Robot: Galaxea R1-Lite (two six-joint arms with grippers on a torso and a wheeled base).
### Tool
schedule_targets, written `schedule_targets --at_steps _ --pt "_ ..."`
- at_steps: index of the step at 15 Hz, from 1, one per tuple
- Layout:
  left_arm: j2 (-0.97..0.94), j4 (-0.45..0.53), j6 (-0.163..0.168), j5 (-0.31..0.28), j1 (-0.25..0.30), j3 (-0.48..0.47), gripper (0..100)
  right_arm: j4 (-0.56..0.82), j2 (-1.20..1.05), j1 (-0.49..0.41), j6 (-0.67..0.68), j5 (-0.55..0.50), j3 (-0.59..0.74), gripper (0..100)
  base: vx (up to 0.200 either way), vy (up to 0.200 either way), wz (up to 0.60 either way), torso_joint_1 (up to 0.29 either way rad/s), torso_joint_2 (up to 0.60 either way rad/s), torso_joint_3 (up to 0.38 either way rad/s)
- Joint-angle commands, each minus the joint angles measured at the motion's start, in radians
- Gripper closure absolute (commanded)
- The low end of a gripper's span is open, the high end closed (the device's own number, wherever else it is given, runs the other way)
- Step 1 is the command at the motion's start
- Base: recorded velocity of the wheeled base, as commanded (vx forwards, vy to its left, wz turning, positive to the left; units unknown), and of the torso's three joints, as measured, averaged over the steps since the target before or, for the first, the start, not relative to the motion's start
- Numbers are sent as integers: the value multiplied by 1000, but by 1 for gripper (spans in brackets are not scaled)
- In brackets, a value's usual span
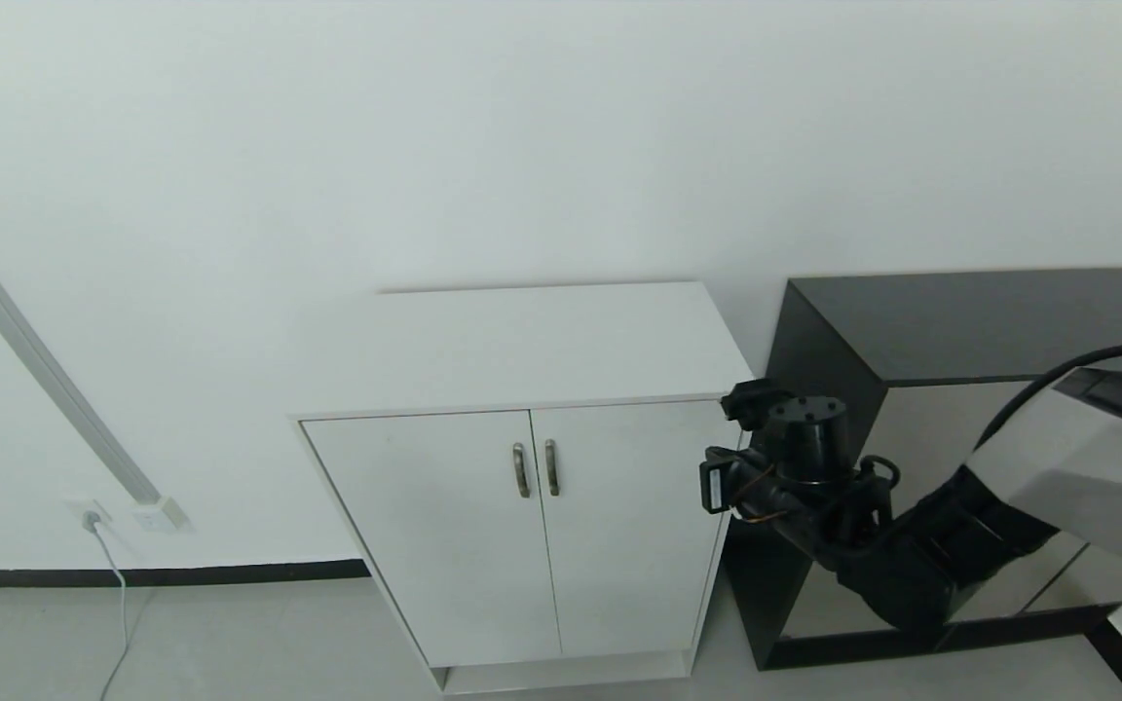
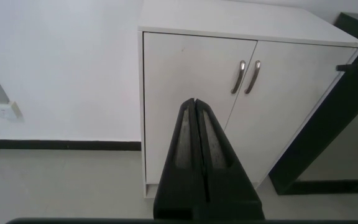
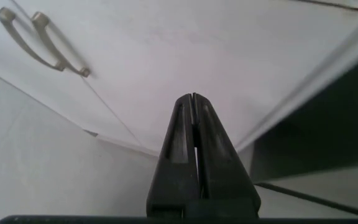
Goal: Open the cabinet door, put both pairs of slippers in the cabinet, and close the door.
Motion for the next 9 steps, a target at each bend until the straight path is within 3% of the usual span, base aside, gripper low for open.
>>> schedule_targets --at_steps 1,9 --pt "0 0 0 1 1 0 100 -35 -149 -25 -5 -24 143 100 0 0 0 0 0 0" --pt "0 0 -2 1 0 0 100 -34 -508 -65 -7 -45 503 100 0 0 0 0 0 0"
